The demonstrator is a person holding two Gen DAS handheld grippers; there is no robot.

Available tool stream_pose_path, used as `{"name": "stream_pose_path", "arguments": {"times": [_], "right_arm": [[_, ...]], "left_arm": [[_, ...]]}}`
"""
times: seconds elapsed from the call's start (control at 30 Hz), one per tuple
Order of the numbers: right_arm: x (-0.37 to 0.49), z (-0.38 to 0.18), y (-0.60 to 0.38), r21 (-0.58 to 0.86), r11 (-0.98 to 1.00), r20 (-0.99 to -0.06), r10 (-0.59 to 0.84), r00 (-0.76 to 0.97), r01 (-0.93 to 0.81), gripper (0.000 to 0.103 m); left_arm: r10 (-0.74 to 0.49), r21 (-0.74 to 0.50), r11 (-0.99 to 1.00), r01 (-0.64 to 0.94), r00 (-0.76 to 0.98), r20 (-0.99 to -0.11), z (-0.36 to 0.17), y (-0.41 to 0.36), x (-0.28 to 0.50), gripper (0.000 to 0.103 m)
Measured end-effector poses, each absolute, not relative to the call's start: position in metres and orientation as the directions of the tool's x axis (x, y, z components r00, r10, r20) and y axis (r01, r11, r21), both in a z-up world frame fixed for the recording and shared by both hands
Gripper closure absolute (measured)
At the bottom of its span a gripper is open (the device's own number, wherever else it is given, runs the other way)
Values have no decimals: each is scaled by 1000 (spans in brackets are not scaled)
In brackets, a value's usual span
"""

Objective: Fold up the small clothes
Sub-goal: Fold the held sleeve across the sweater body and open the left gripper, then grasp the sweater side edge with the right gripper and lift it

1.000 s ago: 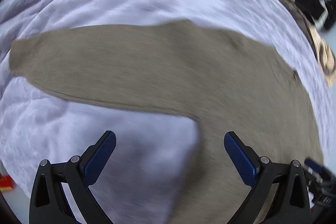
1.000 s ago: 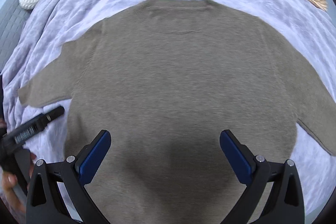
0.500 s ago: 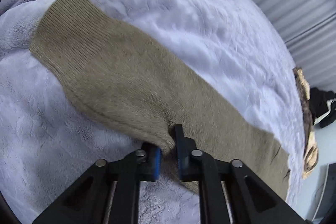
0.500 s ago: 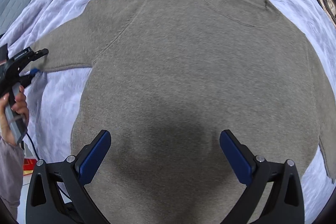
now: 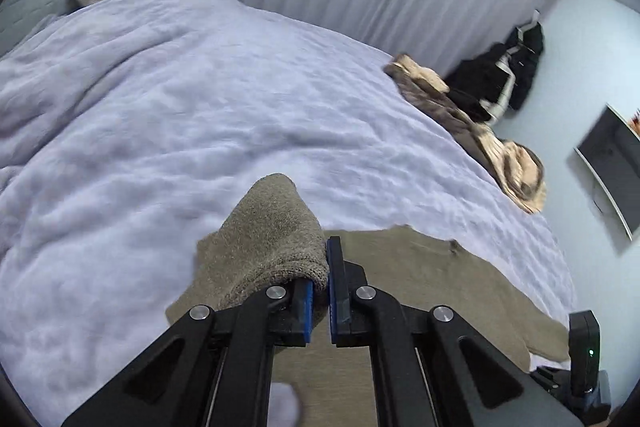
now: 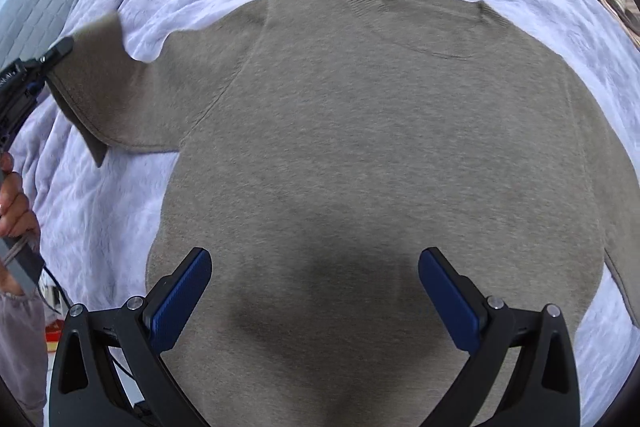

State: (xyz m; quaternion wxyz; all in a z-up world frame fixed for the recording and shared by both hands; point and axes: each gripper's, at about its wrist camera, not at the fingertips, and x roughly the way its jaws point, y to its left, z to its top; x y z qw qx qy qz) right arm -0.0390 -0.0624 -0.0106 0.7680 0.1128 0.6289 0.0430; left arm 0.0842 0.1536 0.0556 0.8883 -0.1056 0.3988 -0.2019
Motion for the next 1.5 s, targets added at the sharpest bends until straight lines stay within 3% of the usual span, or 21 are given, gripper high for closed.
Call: {"name": "stream_pose_path", "arguments": {"times": [0.17,0.3,0.43,0.6,0.73,0.93,1.0,1.1,1.13,1.17,1.2,1.37,1.5], "right_arm": [[-51,-12,-114,233,953,-954,184,238,196,0],[-65,-23,-152,228,931,-959,165,231,283,0],[-76,-30,-178,212,925,-965,147,218,315,0],[-65,-22,-188,185,937,-959,106,262,298,0],[-38,-2,-168,169,970,-938,105,331,174,0],[17,4,-67,6,970,-914,104,392,-242,1],[29,-13,-29,-93,928,-921,58,386,-362,6],[42,-43,9,-250,859,-914,-58,401,-446,29],[47,-52,13,-266,849,-917,-77,391,-456,47],[52,-58,13,-254,854,-923,-74,377,-453,80],[56,-55,7,-225,884,-923,-59,380,-411,93],[44,-11,-89,244,969,-836,226,500,-30,95],[5,-36,-183,582,744,-755,346,557,327,95]], "left_arm": [[-500,-315,844,435,424,-755,17,32,86,96],[-380,-184,855,486,344,-858,-30,-20,66,96],[-273,-91,863,498,307,-912,-57,-32,53,96],[-291,-103,868,486,328,-899,-20,-1,36,96],[-245,-65,907,416,396,-885,10,48,32,96],[-97,-22,976,215,344,-934,-1,132,49,95],[-81,-31,987,160,320,-944,-10,150,53,95],[-75,-41,993,113,309,-948,-20,164,55,95],[-68,-36,994,108,304,-950,-23,165,56,95],[-64,-36,994,100,294,-954,-26,167,56,95],[-69,-43,995,95,288,-955,-27,168,55,95],[-63,-40,996,86,288,-956,-21,167,57,95],[-114,-99,993,71,262,-958,-15,170,67,95]]}}
